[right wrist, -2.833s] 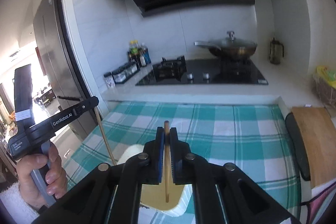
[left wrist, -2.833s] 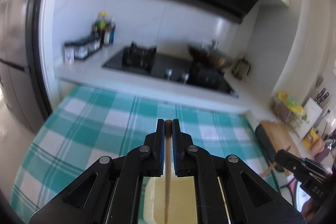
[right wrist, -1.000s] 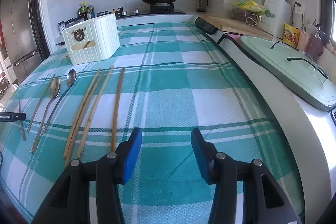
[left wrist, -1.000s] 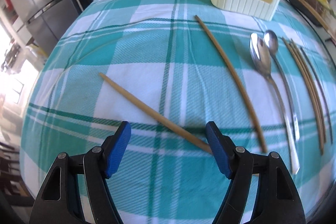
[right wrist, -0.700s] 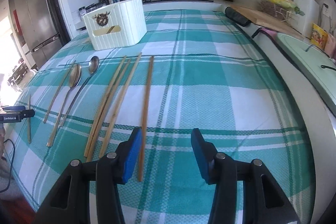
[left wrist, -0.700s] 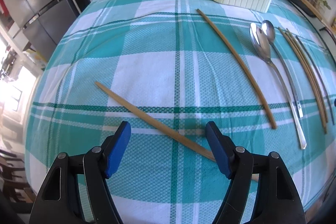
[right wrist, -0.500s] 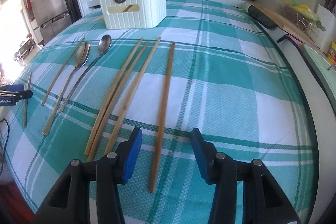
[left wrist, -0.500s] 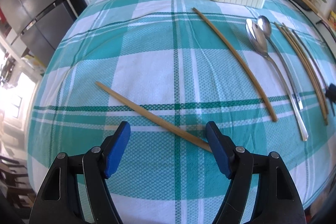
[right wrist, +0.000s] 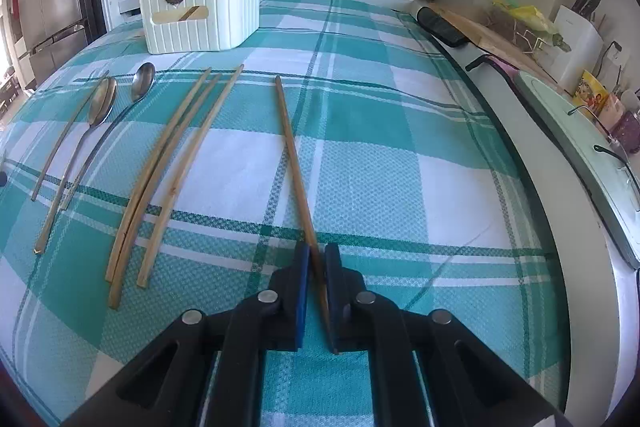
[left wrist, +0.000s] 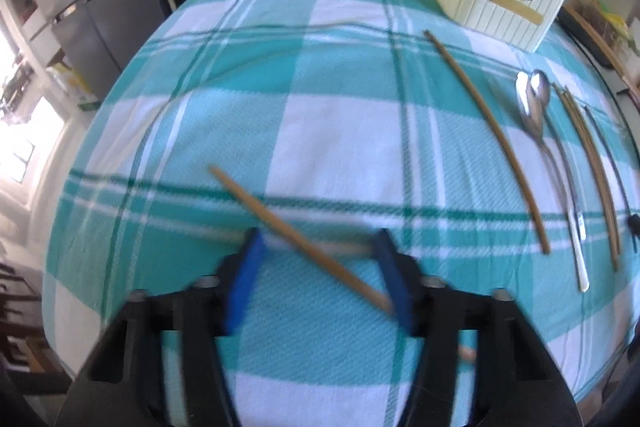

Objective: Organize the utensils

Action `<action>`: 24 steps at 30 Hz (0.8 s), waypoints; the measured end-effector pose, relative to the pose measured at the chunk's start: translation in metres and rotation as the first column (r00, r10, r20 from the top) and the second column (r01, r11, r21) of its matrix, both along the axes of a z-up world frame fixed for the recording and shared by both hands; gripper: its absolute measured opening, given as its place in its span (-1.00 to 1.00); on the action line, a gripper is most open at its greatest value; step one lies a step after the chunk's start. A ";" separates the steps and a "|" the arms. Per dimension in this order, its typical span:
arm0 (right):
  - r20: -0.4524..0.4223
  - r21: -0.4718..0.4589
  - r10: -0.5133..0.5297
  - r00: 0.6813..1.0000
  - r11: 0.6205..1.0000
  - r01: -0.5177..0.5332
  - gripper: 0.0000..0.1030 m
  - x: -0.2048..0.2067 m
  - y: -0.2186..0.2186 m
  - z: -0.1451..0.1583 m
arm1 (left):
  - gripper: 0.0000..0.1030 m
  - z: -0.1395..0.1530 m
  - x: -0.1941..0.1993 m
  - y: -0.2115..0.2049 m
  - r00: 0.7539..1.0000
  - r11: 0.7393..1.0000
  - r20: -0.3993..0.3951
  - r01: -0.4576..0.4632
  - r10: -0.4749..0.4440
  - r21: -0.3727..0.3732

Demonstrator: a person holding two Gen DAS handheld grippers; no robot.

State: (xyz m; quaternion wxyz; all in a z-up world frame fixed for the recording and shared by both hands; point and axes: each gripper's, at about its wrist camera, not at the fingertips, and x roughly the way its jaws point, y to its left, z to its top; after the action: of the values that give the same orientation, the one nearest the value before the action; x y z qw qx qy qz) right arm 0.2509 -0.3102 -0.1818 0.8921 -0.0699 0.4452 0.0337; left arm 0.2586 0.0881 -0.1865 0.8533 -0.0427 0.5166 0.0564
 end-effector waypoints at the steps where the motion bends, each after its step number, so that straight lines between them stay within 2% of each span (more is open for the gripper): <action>1: 0.001 -0.001 -0.002 1.000 1.000 0.002 -0.85 0.000 0.000 0.000 | -0.67 0.001 0.005 -0.003 1.000 1.000 0.005 0.010 -0.010 -0.007; 4: 0.002 0.001 -0.016 1.000 1.000 0.016 -0.85 0.000 -0.002 0.000 | -0.86 0.002 0.022 -0.011 0.998 0.998 0.020 0.058 -0.057 -0.040; 8: 0.004 -0.008 -0.059 0.998 0.998 0.059 -0.84 -0.001 -0.012 0.000 | -0.89 0.002 0.038 -0.023 0.988 0.987 0.052 0.148 -0.145 -0.060; 11: 0.002 -0.016 -0.105 0.994 0.994 0.105 -0.83 -0.001 -0.024 0.000 | -0.87 0.003 0.036 -0.026 0.985 0.985 0.051 0.166 -0.163 -0.048; 12: 0.001 -0.011 -0.110 0.994 0.994 0.110 -0.83 -0.002 -0.027 0.000 | -0.78 0.003 0.034 -0.026 0.986 0.985 0.049 0.164 -0.161 -0.047; 14: 0.008 0.002 -0.109 0.994 0.994 0.109 -0.82 -0.004 -0.031 0.000 | -0.34 0.003 0.026 -0.026 0.986 0.986 0.044 0.164 -0.162 -0.041; 15: 0.010 0.016 -0.102 0.995 0.995 0.102 -0.78 -0.006 -0.031 0.000 | 0.07 0.004 0.021 -0.027 0.986 0.987 0.044 0.160 -0.159 -0.026; 17: 0.018 0.032 -0.091 0.996 0.995 0.090 -0.52 -0.007 -0.032 -0.001 | 0.37 0.002 0.012 -0.028 0.989 0.989 0.041 0.145 -0.145 0.017; 18: 0.022 0.032 -0.090 0.996 0.996 0.089 -0.29 -0.007 -0.033 -0.001 | 0.38 0.000 0.009 -0.028 0.989 0.989 0.034 0.142 -0.143 0.030; 19: 0.020 0.036 -0.083 0.996 0.996 0.083 -0.21 -0.005 -0.034 -0.002 | 0.45 -0.003 0.005 -0.027 0.990 0.989 0.027 0.141 -0.142 0.036; 22: 0.003 0.075 -0.050 0.999 0.996 0.049 -0.19 0.001 -0.040 -0.003 | 0.73 -0.006 -0.001 -0.019 0.993 0.993 0.037 0.112 -0.113 0.034; 24: -0.005 0.093 -0.029 1.000 0.995 0.029 -0.09 0.006 -0.044 -0.004 | 0.86 -0.008 -0.001 -0.013 0.995 0.996 0.034 0.091 -0.091 0.026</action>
State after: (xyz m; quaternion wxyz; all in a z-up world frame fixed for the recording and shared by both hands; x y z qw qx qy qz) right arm 0.2574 -0.3539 -0.1860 0.8940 -0.0217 0.4455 0.0417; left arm 0.2578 0.0748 -0.1949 0.8643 -0.0094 0.5023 0.0231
